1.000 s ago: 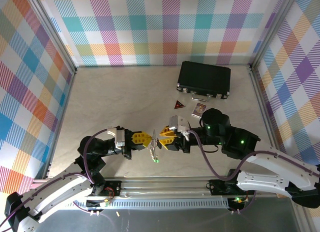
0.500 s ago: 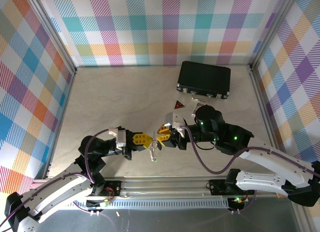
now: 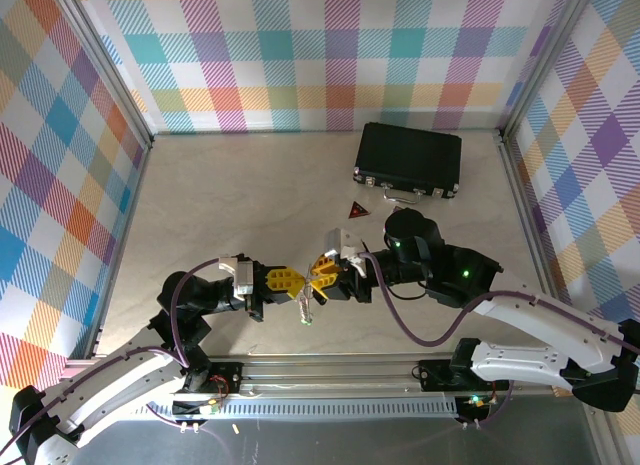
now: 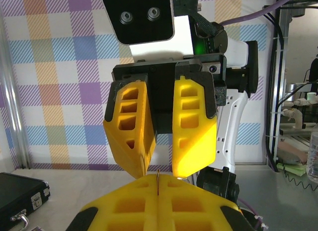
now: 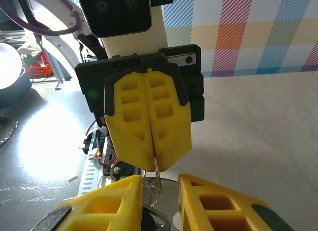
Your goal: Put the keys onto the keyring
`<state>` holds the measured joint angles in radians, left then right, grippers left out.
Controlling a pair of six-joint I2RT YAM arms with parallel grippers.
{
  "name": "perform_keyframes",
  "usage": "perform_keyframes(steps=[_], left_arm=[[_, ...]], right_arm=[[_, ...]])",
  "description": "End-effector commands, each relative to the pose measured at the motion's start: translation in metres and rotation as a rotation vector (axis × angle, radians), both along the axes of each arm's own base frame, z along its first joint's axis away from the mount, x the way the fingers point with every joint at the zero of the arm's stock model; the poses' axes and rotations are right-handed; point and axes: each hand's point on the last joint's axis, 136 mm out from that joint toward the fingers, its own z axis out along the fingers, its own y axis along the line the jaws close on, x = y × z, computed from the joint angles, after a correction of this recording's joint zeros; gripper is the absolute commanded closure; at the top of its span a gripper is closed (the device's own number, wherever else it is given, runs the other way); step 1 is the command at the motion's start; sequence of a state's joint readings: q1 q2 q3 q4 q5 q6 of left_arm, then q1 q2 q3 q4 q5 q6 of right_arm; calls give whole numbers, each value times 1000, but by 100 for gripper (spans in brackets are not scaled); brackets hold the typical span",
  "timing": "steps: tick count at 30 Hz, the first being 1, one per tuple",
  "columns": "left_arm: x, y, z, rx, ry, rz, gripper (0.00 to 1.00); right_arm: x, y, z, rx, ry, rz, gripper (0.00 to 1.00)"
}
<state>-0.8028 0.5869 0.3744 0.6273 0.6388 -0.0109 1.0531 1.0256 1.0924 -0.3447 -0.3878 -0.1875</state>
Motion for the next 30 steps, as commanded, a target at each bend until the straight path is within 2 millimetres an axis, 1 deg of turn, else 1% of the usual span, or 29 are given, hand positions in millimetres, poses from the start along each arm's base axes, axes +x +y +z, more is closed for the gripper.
perform_keyframes(steps=[1,7,10,14,17,19,20,21,24,27,30], left_arm=[[-9,3,14,-33,-51,-21,100],[-10,3,13,-30,-49,-24,100],[-9,3,11,-26,-46,-21,100],[-6,2,8,-8,-40,-10,100],[2,1,4,29,-20,37,100],[11,0,-4,96,4,83,100],[16,-1,-11,145,25,106,97],[21,-1,-15,187,39,128,91],[27,-5,-26,298,79,154,82],[31,-15,-42,422,119,167,78],[28,-23,-50,515,127,157,76]], right_arm=[[-4,2,9,10,-4,32,75],[0,7,2,-14,-3,26,81],[1,6,1,-19,-8,23,88],[3,5,0,-34,-20,17,100],[5,3,-6,-85,-41,12,100],[8,-1,-7,-129,-61,3,100],[10,-3,-9,-155,-74,-3,100],[11,-6,-11,-190,-84,-6,100],[15,-12,-21,-301,-105,-1,100],[17,-15,-24,-398,-117,24,100],[17,-19,-25,-448,-127,39,100]])
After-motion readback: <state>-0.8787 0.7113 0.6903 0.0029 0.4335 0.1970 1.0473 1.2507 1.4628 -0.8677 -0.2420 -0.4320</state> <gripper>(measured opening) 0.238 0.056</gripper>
